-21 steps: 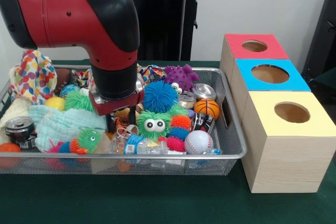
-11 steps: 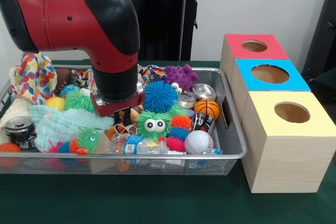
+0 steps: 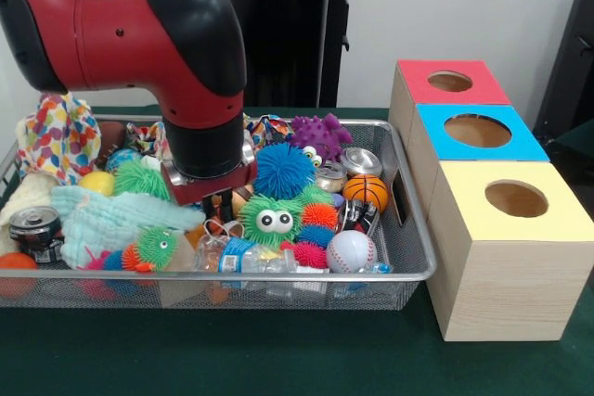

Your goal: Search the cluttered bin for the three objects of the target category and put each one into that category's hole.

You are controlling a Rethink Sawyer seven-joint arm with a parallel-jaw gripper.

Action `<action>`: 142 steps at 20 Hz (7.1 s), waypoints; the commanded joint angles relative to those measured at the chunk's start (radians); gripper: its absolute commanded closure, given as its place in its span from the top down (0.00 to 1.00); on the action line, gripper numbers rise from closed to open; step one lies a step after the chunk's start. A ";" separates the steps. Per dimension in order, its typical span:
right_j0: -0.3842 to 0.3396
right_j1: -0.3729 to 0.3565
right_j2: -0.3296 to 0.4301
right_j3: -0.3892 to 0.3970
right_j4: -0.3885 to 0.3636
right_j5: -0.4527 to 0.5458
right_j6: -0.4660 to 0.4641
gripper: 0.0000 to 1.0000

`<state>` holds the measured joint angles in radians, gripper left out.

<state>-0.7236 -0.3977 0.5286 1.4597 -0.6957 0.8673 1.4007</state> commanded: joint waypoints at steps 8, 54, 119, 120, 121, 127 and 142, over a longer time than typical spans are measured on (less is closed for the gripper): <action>0.051 -0.135 0.003 -0.003 0.070 0.214 -0.113 0.00; 0.186 -0.339 -0.133 0.165 0.242 0.309 0.080 0.00; 0.443 -0.524 -0.398 0.470 0.632 0.124 0.228 0.00; 0.446 -0.525 -0.401 0.473 0.636 0.121 0.229 0.00; 0.448 -0.521 -0.405 0.470 0.640 0.119 0.228 0.00; 0.471 -0.534 -0.423 0.486 0.684 0.110 0.233 0.00; 0.524 -0.585 -0.453 0.623 0.816 -0.035 0.216 0.00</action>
<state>-0.2043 -0.9743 0.0778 1.9518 0.0522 0.9655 1.4013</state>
